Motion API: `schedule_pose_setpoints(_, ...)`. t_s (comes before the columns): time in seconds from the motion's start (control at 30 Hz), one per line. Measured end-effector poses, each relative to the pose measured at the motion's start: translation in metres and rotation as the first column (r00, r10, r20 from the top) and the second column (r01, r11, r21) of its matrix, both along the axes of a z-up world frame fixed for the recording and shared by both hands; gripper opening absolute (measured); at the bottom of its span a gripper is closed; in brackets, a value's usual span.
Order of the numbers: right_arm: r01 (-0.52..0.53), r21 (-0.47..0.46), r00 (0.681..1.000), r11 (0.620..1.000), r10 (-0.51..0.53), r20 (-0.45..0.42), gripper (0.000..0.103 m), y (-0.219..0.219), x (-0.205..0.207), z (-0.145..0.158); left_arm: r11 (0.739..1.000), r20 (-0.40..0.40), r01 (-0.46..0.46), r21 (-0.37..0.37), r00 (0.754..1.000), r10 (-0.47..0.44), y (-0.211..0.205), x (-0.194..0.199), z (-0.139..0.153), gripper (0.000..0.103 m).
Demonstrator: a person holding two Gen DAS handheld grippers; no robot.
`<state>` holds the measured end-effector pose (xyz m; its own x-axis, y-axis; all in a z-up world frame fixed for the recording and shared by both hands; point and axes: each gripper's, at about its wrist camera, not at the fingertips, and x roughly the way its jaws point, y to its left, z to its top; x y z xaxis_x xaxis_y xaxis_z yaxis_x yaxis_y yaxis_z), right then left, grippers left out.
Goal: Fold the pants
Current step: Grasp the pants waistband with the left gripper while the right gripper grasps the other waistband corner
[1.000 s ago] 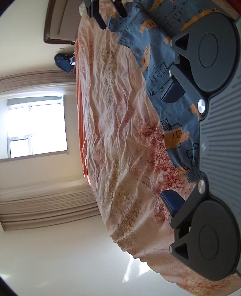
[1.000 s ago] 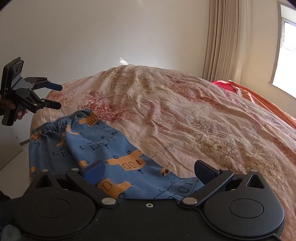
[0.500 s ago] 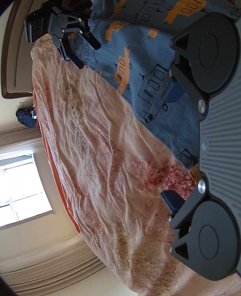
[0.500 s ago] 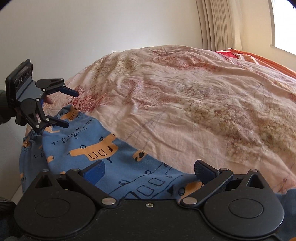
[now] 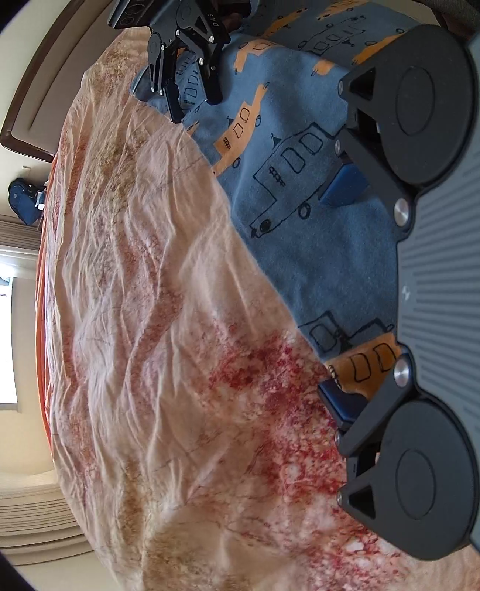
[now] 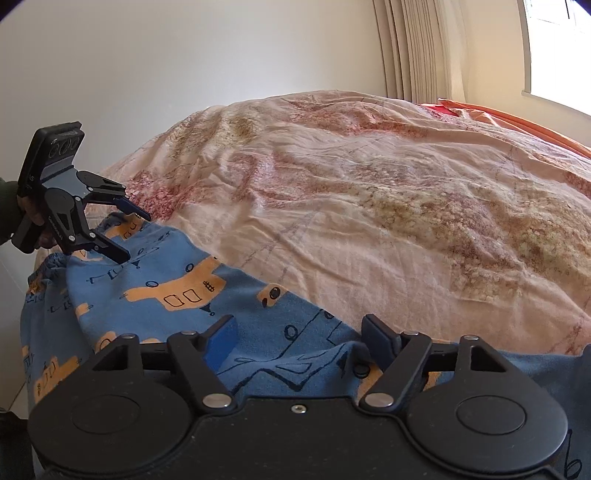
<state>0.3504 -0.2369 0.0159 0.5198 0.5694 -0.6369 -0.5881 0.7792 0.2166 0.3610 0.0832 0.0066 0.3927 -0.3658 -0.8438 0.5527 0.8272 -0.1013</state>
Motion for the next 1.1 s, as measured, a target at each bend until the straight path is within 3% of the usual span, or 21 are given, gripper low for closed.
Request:
schedule_pose_setpoints(0.13, 0.031, 0.006, 0.999, 1.000, -0.031, 0.019, 0.038, -0.007, -0.003, 0.002, 1.000, -0.041, -0.027, -0.012, 0.999, 0.026, -0.001, 0.000, -0.001, 0.085)
schedule_pose_setpoints(0.23, 0.026, -0.015, 0.999, 1.000, -0.025, 0.023, 0.034, -0.009, -0.004, 0.003, 1.000, -0.040, -0.019, -0.008, 0.999, 0.019, -0.003, -0.002, 0.000, 0.074)
schedule_pose_setpoints(0.3, 0.040, -0.036, 0.999, 0.999, -0.039, 0.037, 0.043, -0.010, -0.005, 0.005, 1.000, -0.025, -0.026, 0.000, 0.999, 0.026, -0.004, -0.003, 0.002, 0.071)
schedule_pose_setpoints(0.37, 0.066, -0.034, 0.997, 0.997, -0.064, 0.049, 0.068, -0.013, -0.003, 0.007, 0.999, 0.008, -0.035, 0.011, 0.999, 0.035, -0.004, -0.003, 0.005, 0.073)
schedule_pose_setpoints(0.47, 0.054, -0.035, 0.998, 0.998, -0.053, 0.031, 0.085, -0.016, 0.001, 0.007, 0.997, 0.024, -0.056, 0.046, 0.998, 0.055, -0.001, -0.001, 0.006, 0.084)
schedule_pose_setpoints(0.57, 0.025, -0.049, 1.000, 0.998, -0.026, -0.007, 0.089, -0.012, 0.005, -0.001, 0.997, 0.007, -0.065, 0.046, 0.998, 0.065, 0.000, 0.005, 0.002, 0.085)
schedule_pose_setpoints(0.63, 0.011, -0.046, 1.000, 0.999, -0.012, -0.022, 0.088, -0.006, 0.006, -0.005, 0.997, -0.004, -0.064, 0.038, 0.998, 0.065, -0.002, 0.006, 0.000, 0.079)
schedule_pose_setpoints(0.7, -0.016, -0.062, 1.000, 0.998, 0.015, -0.018, 0.077, 0.001, 0.004, -0.006, 0.999, -0.015, -0.045, 0.022, 0.999, 0.046, -0.004, 0.005, 0.000, 0.053)
schedule_pose_setpoints(0.73, -0.025, -0.077, 1.000, 0.997, 0.024, -0.010, 0.071, 0.004, 0.002, -0.005, 0.999, -0.012, -0.040, 0.026, 0.999, 0.041, -0.007, 0.003, 0.000, 0.048)
schedule_pose_setpoints(0.8, -0.024, -0.096, 1.000, 0.995, 0.024, 0.005, 0.057, 0.005, 0.001, -0.003, 0.998, -0.004, -0.044, 0.037, 0.999, 0.044, -0.011, -0.001, 0.001, 0.023)
schedule_pose_setpoints(0.83, -0.015, -0.096, 1.000, 0.995, 0.016, 0.009, 0.041, 0.003, 0.000, -0.003, 0.997, 0.008, -0.057, 0.047, 0.998, 0.057, -0.013, -0.003, 0.002, 0.019)
schedule_pose_setpoints(0.87, -0.013, -0.084, 1.000, 0.996, 0.013, 0.008, 0.017, 0.000, 0.000, -0.001, 0.996, 0.019, -0.069, 0.054, 0.998, 0.068, -0.014, -0.005, 0.002, 0.014)
schedule_pose_setpoints(0.97, -0.024, -0.100, 0.999, 0.995, 0.028, 0.036, 0.005, 0.001, -0.009, 0.002, 0.993, 0.054, -0.100, 0.065, 0.994, 0.096, -0.015, -0.013, 0.003, 0.004)
schedule_pose_setpoints(1.1, -0.030, -0.170, 0.993, 0.985, 0.050, 0.110, 0.000, 0.010, -0.023, 0.011, 0.990, 0.109, -0.131, 0.053, 0.986, 0.125, -0.014, -0.023, 0.011, 0.002)
